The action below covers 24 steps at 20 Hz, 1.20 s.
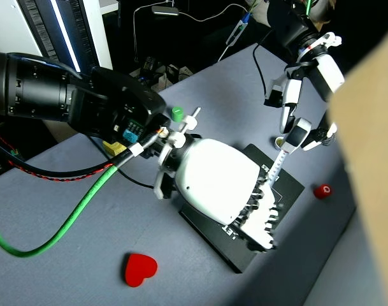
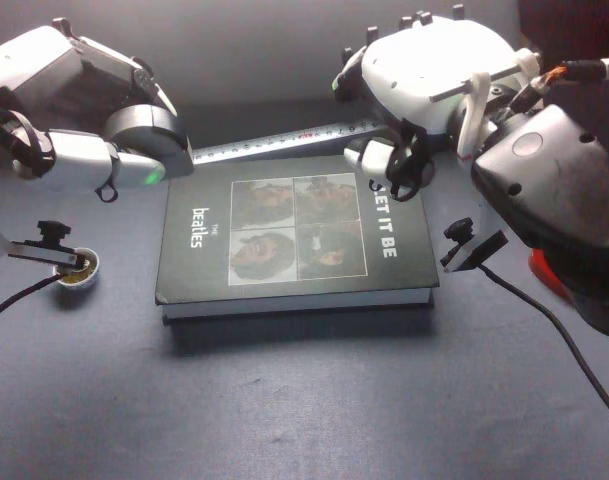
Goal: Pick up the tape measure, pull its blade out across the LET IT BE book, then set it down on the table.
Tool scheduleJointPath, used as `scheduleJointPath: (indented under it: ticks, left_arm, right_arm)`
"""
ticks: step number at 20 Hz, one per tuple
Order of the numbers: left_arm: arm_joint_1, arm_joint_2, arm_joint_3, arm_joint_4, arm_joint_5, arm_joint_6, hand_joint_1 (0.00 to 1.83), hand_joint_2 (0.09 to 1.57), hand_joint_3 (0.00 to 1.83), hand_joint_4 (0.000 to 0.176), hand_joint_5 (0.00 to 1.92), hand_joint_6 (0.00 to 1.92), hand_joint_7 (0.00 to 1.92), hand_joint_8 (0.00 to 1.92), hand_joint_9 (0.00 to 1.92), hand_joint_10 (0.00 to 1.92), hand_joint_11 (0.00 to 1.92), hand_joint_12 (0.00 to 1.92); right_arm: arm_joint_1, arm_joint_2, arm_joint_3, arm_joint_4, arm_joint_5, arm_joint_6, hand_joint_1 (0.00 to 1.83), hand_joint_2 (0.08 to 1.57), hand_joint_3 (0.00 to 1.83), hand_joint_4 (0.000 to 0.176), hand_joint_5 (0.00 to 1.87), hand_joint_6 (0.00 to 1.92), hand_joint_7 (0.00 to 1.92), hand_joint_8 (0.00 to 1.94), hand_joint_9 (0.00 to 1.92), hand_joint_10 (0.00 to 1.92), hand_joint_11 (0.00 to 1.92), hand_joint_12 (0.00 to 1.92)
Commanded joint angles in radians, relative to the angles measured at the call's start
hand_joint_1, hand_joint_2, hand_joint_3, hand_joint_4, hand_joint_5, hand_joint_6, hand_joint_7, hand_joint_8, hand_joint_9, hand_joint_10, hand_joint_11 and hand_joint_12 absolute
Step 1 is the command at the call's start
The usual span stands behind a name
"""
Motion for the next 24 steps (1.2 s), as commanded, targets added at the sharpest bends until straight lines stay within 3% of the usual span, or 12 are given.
scheduleJointPath:
  ticks: [1, 9, 24]
  left_arm:
    - [-0.007, 0.006, 0.001, 0.012, -0.131, -0.011, 1.39, 1.07, 0.0, 0.0, 1.01, 0.72, 1.11, 0.78, 1.0, 1.15, 0.96, 0.94]
    - [-0.006, 0.006, 0.007, 0.074, -0.13, -0.036, 1.39, 1.08, 0.0, 0.0, 0.99, 0.76, 1.11, 0.78, 0.99, 1.16, 0.96, 0.96]
    - [-0.003, 0.006, 0.007, 0.1, -0.129, -0.042, 1.39, 1.08, 0.0, 0.0, 0.99, 0.76, 1.1, 0.8, 0.99, 1.16, 0.95, 0.95]
  right_arm:
    - [0.012, 0.002, 0.003, -0.063, 0.053, 0.001, 0.97, 1.16, 0.0, 0.0, 0.72, 0.01, 0.78, 0.01, 0.73, 0.1, 0.31, 1.14]
    - [0.016, -0.003, 0.011, -0.06, 0.046, 0.001, 0.97, 1.16, 0.0, 0.0, 0.75, 0.02, 0.79, 0.01, 0.74, 0.09, 0.31, 1.14]
    - [0.005, -0.004, 0.023, -0.059, 0.042, 0.002, 0.97, 1.16, 0.0, 0.0, 0.75, 0.0, 0.8, 0.0, 0.76, 0.06, 0.32, 1.15]
